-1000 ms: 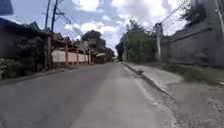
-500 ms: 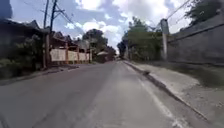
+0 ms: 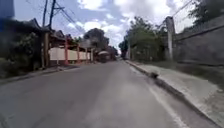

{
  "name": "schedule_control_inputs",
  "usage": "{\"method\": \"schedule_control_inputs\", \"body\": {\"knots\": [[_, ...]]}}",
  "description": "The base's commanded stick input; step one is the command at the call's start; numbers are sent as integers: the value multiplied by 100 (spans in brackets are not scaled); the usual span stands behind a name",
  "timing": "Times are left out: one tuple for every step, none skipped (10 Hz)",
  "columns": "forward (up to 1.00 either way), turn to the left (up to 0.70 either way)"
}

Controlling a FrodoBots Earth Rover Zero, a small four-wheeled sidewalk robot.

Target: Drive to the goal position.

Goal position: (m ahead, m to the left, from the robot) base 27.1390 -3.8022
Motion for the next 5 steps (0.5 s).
{"method": "schedule_control_inputs", "body": {"knots": [[100,0],[100,0],[100,0],[100,0],[100,0]]}}
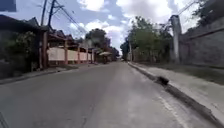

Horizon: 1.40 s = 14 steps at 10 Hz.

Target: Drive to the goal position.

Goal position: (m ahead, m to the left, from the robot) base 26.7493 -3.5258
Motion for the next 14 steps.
{"method": "schedule_control_inputs", "body": {"knots": [[100,0],[100,0],[100,0],[100,0],[100,0],[100,0],[100,-1],[100,-11],[100,-28],[100,-40],[100,-40],[100,-40],[100,-40],[100,-40]]}}
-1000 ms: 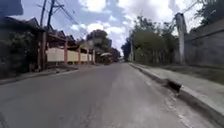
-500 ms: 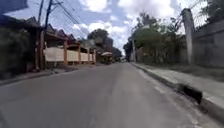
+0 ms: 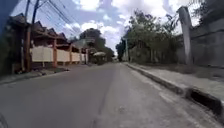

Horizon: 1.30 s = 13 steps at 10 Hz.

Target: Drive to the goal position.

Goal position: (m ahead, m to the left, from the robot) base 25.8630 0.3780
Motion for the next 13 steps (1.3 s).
{"method": "schedule_control_inputs", "body": {"knots": [[100,-32],[100,-13],[100,0],[100,0],[100,0],[100,0],[100,0],[100,0],[100,0],[100,0],[100,0],[100,0],[100,0]]}}
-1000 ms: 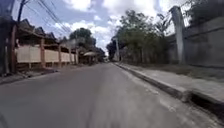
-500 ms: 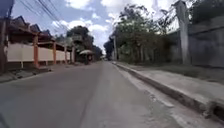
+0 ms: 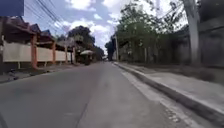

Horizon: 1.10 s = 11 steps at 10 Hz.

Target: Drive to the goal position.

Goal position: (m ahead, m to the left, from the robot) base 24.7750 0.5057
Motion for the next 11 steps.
{"method": "schedule_control_inputs", "body": {"knots": [[100,0],[100,0],[100,0],[100,0],[100,0],[100,0],[100,0],[100,0],[100,0],[100,0],[100,0]]}}
